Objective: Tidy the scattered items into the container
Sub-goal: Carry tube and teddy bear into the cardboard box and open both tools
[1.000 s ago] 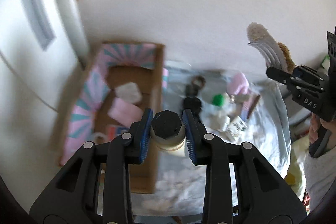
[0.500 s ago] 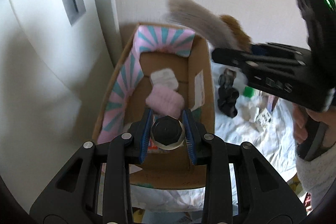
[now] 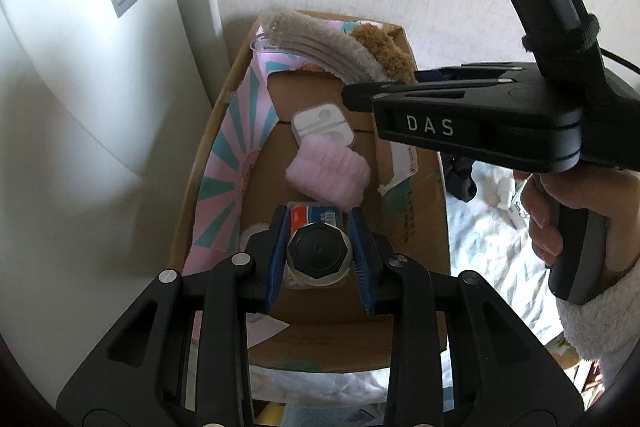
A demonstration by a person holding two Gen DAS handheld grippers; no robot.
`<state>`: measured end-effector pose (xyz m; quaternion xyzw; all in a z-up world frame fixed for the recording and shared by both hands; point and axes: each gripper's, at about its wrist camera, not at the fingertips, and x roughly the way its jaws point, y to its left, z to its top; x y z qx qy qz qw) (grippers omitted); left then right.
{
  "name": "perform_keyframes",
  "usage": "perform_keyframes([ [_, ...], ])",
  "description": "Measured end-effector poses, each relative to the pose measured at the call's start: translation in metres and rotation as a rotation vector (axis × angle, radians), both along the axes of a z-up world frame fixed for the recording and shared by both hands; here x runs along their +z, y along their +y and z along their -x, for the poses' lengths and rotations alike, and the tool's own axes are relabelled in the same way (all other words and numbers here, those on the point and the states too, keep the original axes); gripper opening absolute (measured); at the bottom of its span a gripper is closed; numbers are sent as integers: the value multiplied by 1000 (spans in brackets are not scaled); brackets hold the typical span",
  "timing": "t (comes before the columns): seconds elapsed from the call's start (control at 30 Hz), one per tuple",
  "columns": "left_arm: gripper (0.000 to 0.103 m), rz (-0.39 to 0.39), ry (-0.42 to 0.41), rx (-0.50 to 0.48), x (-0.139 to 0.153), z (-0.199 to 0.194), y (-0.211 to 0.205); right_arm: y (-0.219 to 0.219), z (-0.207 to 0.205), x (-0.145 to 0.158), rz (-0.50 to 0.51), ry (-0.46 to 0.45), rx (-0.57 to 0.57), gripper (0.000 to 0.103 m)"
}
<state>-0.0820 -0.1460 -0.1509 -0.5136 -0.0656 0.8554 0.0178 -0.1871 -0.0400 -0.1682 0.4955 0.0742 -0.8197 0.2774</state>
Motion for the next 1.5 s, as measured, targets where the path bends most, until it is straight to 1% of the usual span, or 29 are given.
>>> perform_keyframes([
  [0.6, 27, -1, -7, -17, 0, 2, -1, -8, 3, -5, -38, 10, -14, 32],
  [0.67, 29, -4, -5, -20, 1, 2, 1, -8, 4, -5, -40, 9, -18, 32],
  [0.7, 44, -2, -4, -20, 1, 3, 1, -11, 8, -9, -43, 7, -22, 35],
  [0.73, 69, 12, 0, -13, 2, 3, 2, -11, 9, -9, -41, 5, -24, 38],
  [0.8, 89, 36, 35, -2, 8, 0, 3, -12, 10, -9, -38, 7, -22, 40],
  [0.87, 90, 29, 68, -17, 15, -2, 5, -13, 9, -7, -51, 21, -20, 45],
  [0.93, 90, 41, 69, -25, 18, 0, 7, -14, 8, -3, -51, 45, -18, 50],
  [1.0, 90, 55, 66, -26, 19, 1, 9, -13, 7, 2, -35, 58, -19, 50],
  [1.13, 90, 38, 58, -31, 19, 2, 9, -7, 6, 11, -9, 67, -35, 50],
  [1.23, 90, 40, 61, -37, 23, 3, 11, 1, 3, 16, 3, 78, -46, 50],
  [1.37, 90, 50, 76, -54, 30, 4, 17, 23, -3, 30, 24, 101, -89, 50],
  [1.5, 90, 47, 94, -75, 39, 8, 26, 59, -14, 45, 33, 126, -151, 50],
])
